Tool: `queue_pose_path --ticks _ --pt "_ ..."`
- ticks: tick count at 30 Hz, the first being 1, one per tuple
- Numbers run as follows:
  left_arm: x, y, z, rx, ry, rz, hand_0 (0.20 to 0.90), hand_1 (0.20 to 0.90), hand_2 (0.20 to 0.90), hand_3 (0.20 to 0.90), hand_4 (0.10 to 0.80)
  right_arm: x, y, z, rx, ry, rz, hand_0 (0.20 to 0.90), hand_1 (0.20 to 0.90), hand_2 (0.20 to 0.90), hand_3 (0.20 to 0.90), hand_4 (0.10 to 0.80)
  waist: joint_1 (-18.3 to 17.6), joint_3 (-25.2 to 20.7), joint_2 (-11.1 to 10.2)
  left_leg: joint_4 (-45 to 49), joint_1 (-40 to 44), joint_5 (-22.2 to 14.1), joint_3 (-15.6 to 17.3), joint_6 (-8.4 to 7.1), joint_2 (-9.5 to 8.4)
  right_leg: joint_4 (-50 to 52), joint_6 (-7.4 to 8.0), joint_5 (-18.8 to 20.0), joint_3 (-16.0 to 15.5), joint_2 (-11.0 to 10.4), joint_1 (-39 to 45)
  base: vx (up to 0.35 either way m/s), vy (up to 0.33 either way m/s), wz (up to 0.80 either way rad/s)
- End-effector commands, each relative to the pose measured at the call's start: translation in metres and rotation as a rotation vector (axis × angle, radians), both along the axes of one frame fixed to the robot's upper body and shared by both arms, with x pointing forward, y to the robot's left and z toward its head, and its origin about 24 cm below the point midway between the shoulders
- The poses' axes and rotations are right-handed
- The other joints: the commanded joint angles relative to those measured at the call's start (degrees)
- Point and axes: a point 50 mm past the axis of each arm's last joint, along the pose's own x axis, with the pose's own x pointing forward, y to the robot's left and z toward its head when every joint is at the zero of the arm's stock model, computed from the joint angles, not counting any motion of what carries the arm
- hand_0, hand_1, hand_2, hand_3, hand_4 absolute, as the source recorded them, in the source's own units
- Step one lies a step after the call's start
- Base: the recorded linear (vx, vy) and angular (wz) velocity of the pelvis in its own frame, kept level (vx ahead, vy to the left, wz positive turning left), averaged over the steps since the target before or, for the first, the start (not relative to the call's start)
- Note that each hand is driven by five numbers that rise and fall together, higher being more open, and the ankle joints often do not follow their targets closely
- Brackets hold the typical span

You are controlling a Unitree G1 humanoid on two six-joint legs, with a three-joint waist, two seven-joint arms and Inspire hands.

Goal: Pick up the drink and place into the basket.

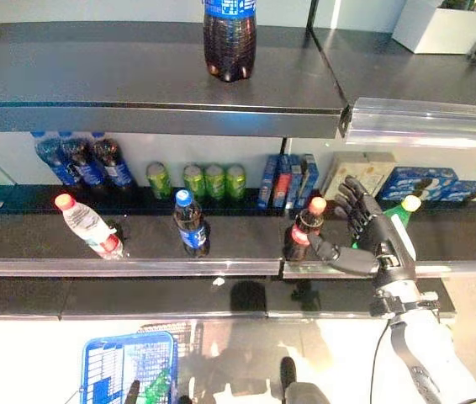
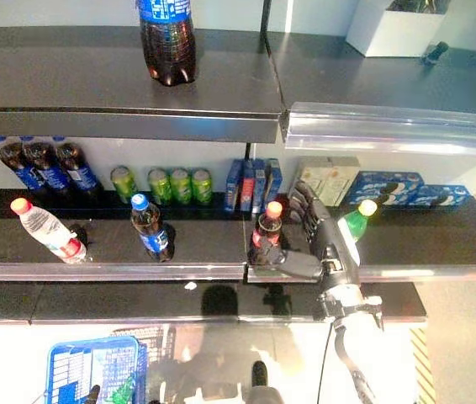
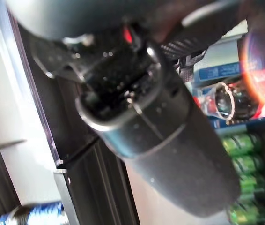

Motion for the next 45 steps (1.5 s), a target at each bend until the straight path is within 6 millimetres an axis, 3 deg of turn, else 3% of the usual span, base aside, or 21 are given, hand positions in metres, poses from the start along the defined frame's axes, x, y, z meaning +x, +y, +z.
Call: queue_pose_path --ticks 1,8,19,23,27,40,45 --pt "-0.013 0.054 0.019 0.236 -0.006 0.012 0.3 0.3 0.3 0.2 0.1 -0.003 -0.001 0.05 0.048 -0.326 -0.029 0.9 0.9 0.9 0.9 0.8 -0.53 -1.17 -0.74 12.08 -3.9 -6.74 -0.71 3.79 -0.52 9.86 2.62 -6.05 0.19 -4.93 -2.2 0.0 0.0 0.0" --pt "-0.013 0.053 0.018 0.229 -0.01 0.012 0.3 0.3 0.3 0.2 0.1 0.0 0.0 0.042 0.034 -0.277 -0.03 0.9 0.9 0.9 0.9 0.8 -0.44 -0.86 -0.79 13.19 -4.61 -7.04 -1.07 3.77 -0.56 10.37 2.39 -6.48 0.39 -4.83 -2.54 0.009 0.004 0.0" --pt "0.0 0.044 0.016 0.215 -0.02 -0.029 0.3 0.3 0.3 0.2 0.1 0.016 0.01 0.014 0.189 -0.171 -0.08 0.9 0.9 0.9 0.9 0.8 0.84 1.15 -0.14 17.61 -7.11 -7.29 -2.55 3.4 -0.23 13.29 1.01 -7.67 -0.66 -4.88 -2.99 0.016 0.0 0.01" --pt "0.005 0.043 0.017 0.213 -0.025 -0.045 0.3 0.3 0.3 0.2 0.1 0.022 0.011 0.013 0.188 -0.173 -0.118 0.9 0.9 0.9 0.9 0.8 1.26 2.67 0.52 19.98 -9.15 -7.37 -3.62 3.32 -0.47 14.7 0.41 -7.95 -1.02 -5.08 -3.8 0.015 -0.003 0.04" --pt "0.013 0.043 0.017 0.211 -0.044 -0.05 0.3 0.3 0.3 0.2 0.1 0.029 0.01 0.018 0.175 -0.199 -0.133 0.9 0.9 0.9 0.9 0.8 1.43 4.53 1.1 21.09 -11.15 -7.16 -4.35 3.21 -0.77 15.33 0.06 -8.05 -0.97 -5.19 -4.98 -0.06 0.02 0.07" --pt "0.068 0.039 0.029 0.215 -0.196 -0.115 0.3 0.3 0.3 0.2 0.1 0.059 0.009 0.061 0.154 -0.397 -0.206 0.9 0.9 0.9 0.9 0.8 2.86 12.83 2.44 26.46 -20.76 -5.31 -7.95 3.35 -1.59 19.66 -1.74 -7.8 -1.06 -5.12 -12.39 -0.117 -0.016 0.04" --pt "0.078 0.039 0.033 0.216 -0.229 -0.119 0.3 0.3 0.3 0.2 0.1 0.067 0.008 0.071 0.142 -0.43 -0.214 0.9 0.9 0.9 0.9 0.8 3.28 14.53 3.19 27.71 -23.24 -4.32 -8.96 3.37 -2.17 20.52 -2.05 -7.74 -1.2 -5.28 -14.1 -0.06 0.009 0.04"
